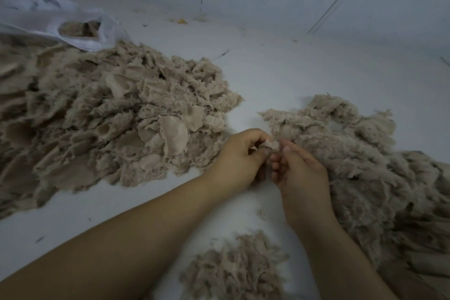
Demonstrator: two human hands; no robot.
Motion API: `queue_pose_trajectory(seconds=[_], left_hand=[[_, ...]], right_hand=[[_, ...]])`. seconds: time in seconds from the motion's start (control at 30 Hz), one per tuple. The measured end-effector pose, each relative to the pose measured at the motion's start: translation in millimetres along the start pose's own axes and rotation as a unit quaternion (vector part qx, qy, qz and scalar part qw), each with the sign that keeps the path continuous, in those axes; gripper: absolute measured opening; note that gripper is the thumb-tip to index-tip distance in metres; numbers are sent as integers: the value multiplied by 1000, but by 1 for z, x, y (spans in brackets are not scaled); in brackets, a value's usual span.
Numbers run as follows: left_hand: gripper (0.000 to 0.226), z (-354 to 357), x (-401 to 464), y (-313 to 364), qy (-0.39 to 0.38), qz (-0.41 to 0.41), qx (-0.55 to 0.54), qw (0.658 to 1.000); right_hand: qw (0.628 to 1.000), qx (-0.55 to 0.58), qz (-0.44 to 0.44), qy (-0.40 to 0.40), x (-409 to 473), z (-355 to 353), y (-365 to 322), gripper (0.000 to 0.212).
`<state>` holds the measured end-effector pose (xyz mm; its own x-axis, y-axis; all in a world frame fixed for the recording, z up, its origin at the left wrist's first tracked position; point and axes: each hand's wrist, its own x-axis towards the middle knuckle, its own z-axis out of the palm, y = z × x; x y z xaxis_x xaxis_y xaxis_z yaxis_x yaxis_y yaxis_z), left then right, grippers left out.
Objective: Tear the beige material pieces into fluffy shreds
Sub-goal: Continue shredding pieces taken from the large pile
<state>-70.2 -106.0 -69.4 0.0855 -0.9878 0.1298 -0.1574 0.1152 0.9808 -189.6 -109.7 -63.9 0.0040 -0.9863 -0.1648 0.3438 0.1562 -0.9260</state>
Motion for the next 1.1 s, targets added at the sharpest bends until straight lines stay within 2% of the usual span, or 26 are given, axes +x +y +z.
queue_pose_trajectory(seconds=[0.13,0.23,0.37,0.5,0.63,0.8,1.1], left_hand=[[24,-11,-22,3,-29,26,-104,994],[23,-14,-29,5,0,46,-109,993],[22,-12,-30,5,46,54,-114,991],[22,-13,-31,4,64,54,-131,988],[23,-15,-31,5,81,60,-134,986],[24,-23,-28,3,131,60,-140,980],[45,-24,-29,4,152,70,-139,976]], right_hand=[[998,-62,-12,-17,-4,1,-1,22],[994,-97,-20,-35,-6,3,0,23],[989,-114,-24,-88,-8,6,1,37],[982,-142,-38,-121,-7,5,2,26],[985,-141,-52,-86,-7,3,4,36],[983,-165,-66,-51,-3,-2,7,15],[978,-185,-76,-51,-1,-4,10,15]])
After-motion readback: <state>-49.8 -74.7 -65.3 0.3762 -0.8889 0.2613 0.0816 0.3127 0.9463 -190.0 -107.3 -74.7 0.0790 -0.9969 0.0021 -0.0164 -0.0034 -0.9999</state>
